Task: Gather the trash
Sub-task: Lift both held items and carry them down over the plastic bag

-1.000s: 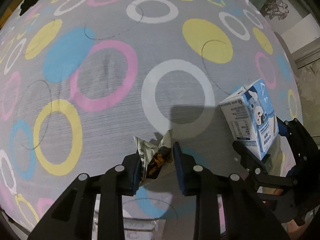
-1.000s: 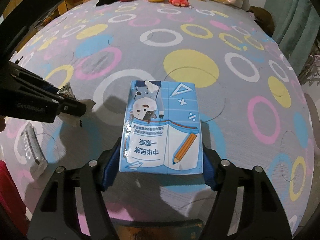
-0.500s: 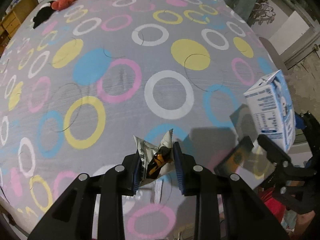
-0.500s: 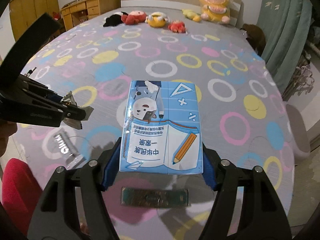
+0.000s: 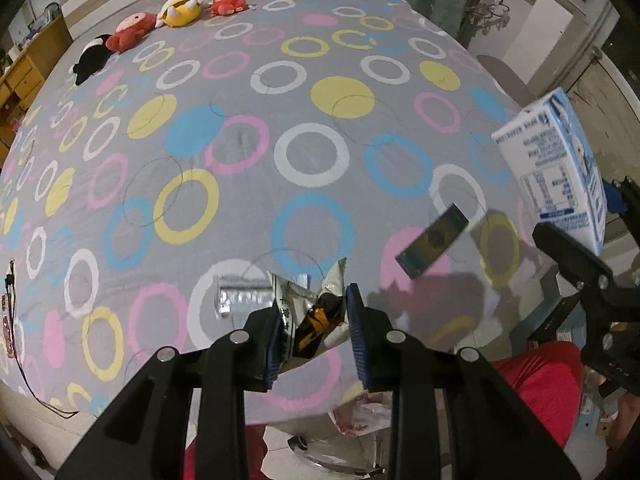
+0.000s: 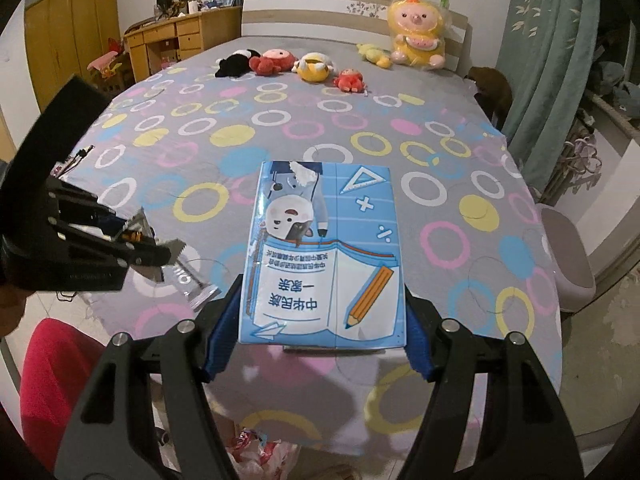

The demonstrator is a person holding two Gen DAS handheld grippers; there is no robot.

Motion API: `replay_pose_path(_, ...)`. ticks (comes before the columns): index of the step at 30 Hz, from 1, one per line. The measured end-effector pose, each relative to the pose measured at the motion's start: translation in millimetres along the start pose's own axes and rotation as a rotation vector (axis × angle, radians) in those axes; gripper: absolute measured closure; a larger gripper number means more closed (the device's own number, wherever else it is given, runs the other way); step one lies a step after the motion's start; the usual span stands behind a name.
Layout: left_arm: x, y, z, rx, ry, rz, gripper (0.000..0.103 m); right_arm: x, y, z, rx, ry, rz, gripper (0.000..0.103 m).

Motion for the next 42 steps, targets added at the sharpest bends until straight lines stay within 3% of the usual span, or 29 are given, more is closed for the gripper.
replay_pose_path(22,33,103,70,-0.095,0.022,-0.001,0.074,94,76,-50,0.002,0.006,0.023,0.036)
replay_pose_path(33,25,141,93,-0.115,0.032,-0.012,0.074,107,120,-62,-0.036,0.004,-0.01,0.035)
replay_pose_path(42,-4,180,110,-0.117,0.059,-0.06,0.074,96,168,-67,-0.084,-0.004,-0.076,0.035)
Point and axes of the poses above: each gripper's, at about its wrist camera, not at the fingertips, and x roughly against the way its jaws point, z to its right, y to its underside, the point moved 6 cm from there along -x, roughly the way its jaws point, and after that the axes turned 6 degrees about -x, right-handed, at the moved point
